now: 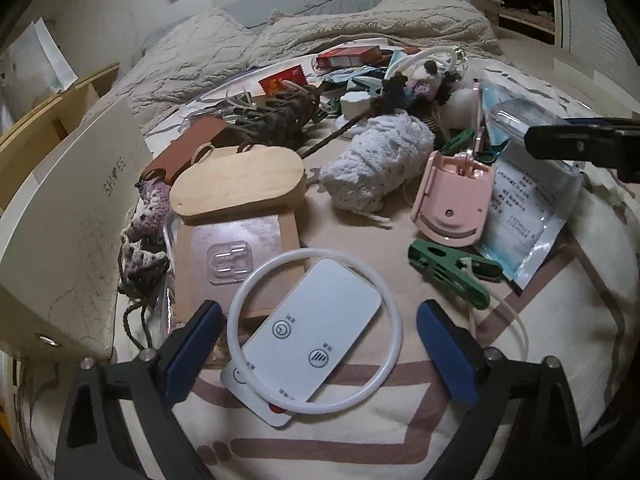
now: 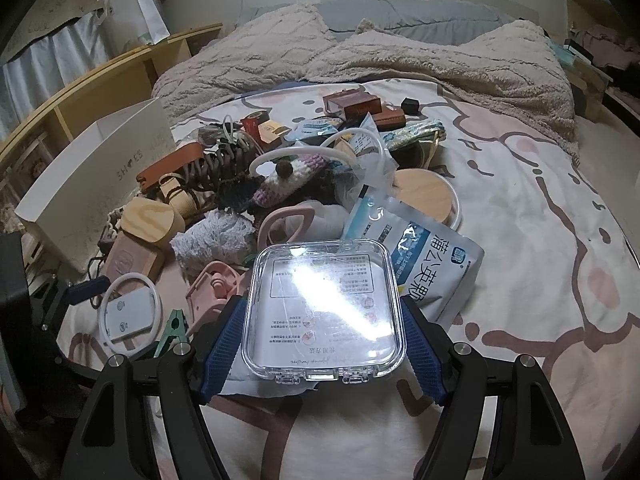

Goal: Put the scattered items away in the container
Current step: 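Grasp the white plastic ring with the left tool while the right tool lifts the case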

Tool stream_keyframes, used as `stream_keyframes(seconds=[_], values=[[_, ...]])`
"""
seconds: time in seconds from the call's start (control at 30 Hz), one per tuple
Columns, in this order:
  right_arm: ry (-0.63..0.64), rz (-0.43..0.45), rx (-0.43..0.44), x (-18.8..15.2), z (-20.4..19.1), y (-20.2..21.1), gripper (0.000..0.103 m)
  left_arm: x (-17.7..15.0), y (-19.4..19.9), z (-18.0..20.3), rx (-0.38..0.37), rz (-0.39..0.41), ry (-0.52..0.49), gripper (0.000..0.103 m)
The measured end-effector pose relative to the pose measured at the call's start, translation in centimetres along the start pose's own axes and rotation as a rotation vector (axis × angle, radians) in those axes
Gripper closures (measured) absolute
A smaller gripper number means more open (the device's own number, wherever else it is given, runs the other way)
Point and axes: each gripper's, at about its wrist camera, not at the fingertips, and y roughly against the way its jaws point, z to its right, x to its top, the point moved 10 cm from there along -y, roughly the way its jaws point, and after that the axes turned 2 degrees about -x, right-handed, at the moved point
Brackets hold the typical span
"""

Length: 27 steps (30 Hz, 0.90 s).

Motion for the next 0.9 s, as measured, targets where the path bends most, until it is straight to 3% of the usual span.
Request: stream_keyframes(seconds=[0.1,0.9], values=[[-0.01,0.004,-0.001,0.2,0.2,0.1,0.027,0.2,0.2,-0.2,0.0,0.009,0.001,0.018],[-0.036,0.046,-0.003,1.0,0.7,1.2,0.027,2.7,2.6,-0.7,-0.003,0.106,0.059,0.018]])
